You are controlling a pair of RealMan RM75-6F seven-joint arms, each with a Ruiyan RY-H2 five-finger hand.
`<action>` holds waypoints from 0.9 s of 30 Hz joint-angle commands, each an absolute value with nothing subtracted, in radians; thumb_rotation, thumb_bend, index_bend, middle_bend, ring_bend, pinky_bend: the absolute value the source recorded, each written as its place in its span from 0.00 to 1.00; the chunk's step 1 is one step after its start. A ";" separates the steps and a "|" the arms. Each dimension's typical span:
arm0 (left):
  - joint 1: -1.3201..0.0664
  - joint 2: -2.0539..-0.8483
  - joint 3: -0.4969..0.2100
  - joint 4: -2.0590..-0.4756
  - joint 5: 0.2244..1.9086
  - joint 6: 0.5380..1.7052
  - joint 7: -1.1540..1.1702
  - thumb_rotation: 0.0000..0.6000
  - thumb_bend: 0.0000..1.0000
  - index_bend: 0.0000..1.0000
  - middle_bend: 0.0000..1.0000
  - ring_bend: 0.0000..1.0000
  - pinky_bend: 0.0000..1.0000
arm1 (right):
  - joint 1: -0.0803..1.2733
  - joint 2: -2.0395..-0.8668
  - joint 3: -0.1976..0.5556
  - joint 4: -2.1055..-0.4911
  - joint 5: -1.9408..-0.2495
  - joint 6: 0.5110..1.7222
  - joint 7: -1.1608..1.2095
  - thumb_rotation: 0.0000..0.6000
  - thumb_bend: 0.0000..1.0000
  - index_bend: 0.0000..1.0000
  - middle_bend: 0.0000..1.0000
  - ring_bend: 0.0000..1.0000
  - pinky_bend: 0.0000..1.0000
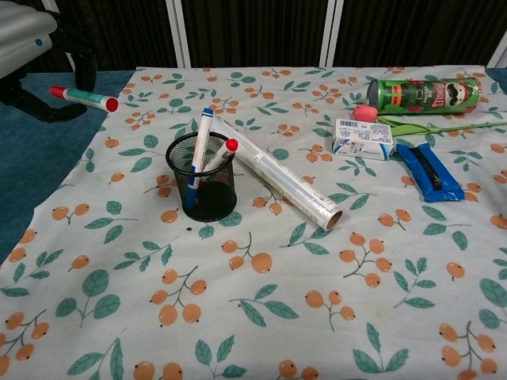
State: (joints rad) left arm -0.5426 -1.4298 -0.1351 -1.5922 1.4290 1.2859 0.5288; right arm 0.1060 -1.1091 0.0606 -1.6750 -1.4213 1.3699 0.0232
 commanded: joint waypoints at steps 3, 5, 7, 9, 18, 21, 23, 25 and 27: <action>-0.545 -1.435 -0.132 -1.583 1.435 1.284 0.534 1.00 0.31 0.55 0.49 0.18 0.20 | 0.107 -1.108 0.060 -1.675 -1.420 1.366 0.023 1.00 0.20 0.03 0.00 0.00 0.18; -0.545 -1.436 -0.132 -1.582 1.437 1.284 0.538 1.00 0.31 0.55 0.49 0.18 0.20 | 0.106 -1.107 0.059 -1.675 -1.421 1.367 0.023 1.00 0.20 0.03 0.00 0.00 0.18; -0.546 -1.436 -0.133 -1.582 1.437 1.284 0.540 1.00 0.31 0.55 0.49 0.18 0.20 | 0.105 -1.106 0.059 -1.675 -1.421 1.369 0.024 1.00 0.20 0.03 0.00 0.00 0.18; -0.546 -1.435 -0.136 -1.584 1.434 1.285 0.542 1.00 0.31 0.55 0.49 0.18 0.20 | 0.104 -1.104 0.059 -1.675 -1.419 1.370 0.029 1.00 0.20 0.03 0.00 0.00 0.18; -0.554 -1.435 -0.142 -1.603 1.431 1.277 0.559 1.00 0.31 0.55 0.49 0.18 0.20 | 0.105 -1.102 0.058 -1.676 -1.419 1.365 0.035 1.00 0.20 0.03 0.00 0.00 0.18; -0.558 -1.436 -0.142 -1.610 1.430 1.272 0.568 1.00 0.31 0.55 0.49 0.18 0.20 | 0.105 -1.100 0.058 -1.678 -1.418 1.364 0.035 1.00 0.20 0.03 0.00 0.00 0.18; -0.558 -1.436 -0.142 -1.613 1.426 1.269 0.573 1.00 0.31 0.55 0.49 0.18 0.20 | 0.106 -1.101 0.058 -1.678 -1.419 1.363 0.035 1.00 0.20 0.03 0.00 0.00 0.18; -0.559 -1.436 -0.143 -1.613 1.421 1.266 0.577 1.00 0.31 0.55 0.49 0.18 0.20 | 0.106 -1.101 0.058 -1.678 -1.417 1.363 0.035 1.00 0.20 0.03 0.00 0.00 0.18; -0.560 -1.437 -0.143 -1.612 1.416 1.262 0.580 1.00 0.31 0.55 0.49 0.18 0.20 | 0.106 -1.100 0.059 -1.679 -1.416 1.362 0.035 1.00 0.20 0.03 0.00 0.00 0.18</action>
State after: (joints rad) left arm -0.5594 -1.4367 -0.1429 -1.6126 1.4173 1.2634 0.5786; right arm 0.1059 -1.1001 0.0585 -1.6793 -1.4164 1.3624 0.0349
